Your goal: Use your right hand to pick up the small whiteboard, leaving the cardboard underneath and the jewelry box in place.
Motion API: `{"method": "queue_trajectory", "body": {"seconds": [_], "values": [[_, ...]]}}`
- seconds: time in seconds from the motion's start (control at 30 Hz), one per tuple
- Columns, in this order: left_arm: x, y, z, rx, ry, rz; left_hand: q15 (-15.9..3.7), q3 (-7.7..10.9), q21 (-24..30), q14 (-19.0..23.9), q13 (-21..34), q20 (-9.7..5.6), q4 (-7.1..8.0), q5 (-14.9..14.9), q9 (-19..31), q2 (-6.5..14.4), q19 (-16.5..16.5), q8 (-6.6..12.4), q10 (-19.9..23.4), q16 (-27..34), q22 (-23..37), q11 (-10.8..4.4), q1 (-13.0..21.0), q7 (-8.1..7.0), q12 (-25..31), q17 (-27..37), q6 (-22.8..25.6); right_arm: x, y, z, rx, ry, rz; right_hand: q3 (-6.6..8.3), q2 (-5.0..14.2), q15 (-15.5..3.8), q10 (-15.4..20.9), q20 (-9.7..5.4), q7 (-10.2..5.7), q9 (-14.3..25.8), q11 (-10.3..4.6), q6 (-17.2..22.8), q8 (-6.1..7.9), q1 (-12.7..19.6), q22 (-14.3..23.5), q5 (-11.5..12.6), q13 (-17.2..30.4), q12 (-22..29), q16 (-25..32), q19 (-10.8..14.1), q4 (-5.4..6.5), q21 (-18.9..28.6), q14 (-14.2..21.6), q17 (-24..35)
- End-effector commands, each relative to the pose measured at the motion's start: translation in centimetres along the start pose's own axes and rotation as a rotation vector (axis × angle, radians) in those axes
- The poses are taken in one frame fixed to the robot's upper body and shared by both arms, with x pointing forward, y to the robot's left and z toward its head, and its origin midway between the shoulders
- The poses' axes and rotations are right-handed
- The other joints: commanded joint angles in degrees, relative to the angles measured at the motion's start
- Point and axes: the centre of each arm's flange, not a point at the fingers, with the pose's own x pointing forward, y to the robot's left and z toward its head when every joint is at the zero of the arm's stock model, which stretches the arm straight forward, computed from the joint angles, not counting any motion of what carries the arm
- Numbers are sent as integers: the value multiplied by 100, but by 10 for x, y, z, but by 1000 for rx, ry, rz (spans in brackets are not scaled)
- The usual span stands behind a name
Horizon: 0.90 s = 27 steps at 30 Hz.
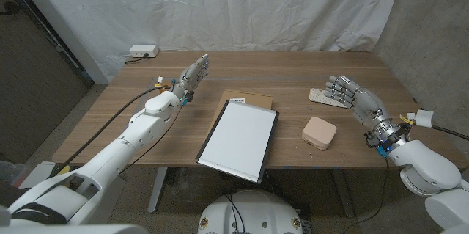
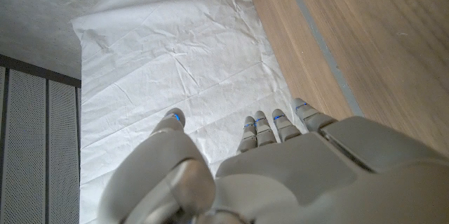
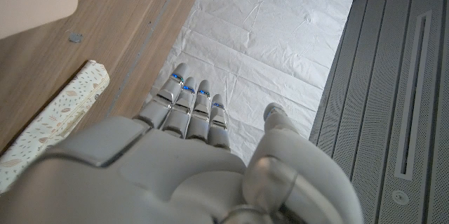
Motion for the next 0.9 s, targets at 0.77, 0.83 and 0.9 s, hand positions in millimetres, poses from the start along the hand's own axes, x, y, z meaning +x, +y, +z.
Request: {"method": "queue_trajectory", "body": {"seconds": [0.77, 0.83, 0.9], "values": [[-4, -7, -5, -2, 14, -21, 11, -1, -6, -37, 12, -252, -53, -53, 35, 29, 9, 7, -7, -18, 16, 13, 88, 10, -27, 27, 3, -42, 26, 8, 69, 81, 122, 27, 35, 42, 0, 44, 46, 13, 76, -79, -43, 50, 1, 9, 38, -25, -29, 298, -67, 12, 106, 27], [-4, -8, -5, -4, 12, -20, 10, -2, -6, -35, 12, -252, -54, -54, 35, 30, 9, 6, -6, -17, 16, 16, 90, 6, -27, 28, 1, -45, 26, 7, 74, 89, 128, 29, 38, 43, 1, 42, 50, 13, 78, -79, -42, 51, 0, 8, 38, -28, -29, 300, -69, 5, 116, 28], [-3, -9, -6, -9, 9, -21, 12, -3, -9, -37, 12, -249, -55, -56, 35, 31, 5, 6, -6, -18, 16, 0, 92, 6, -28, 28, 2, -47, 27, 7, 79, 94, 131, 28, 36, 49, 9, 49, 55, 13, 89, -78, -41, 50, -1, 7, 38, -26, -30, 309, -71, 3, 121, 28]]}}
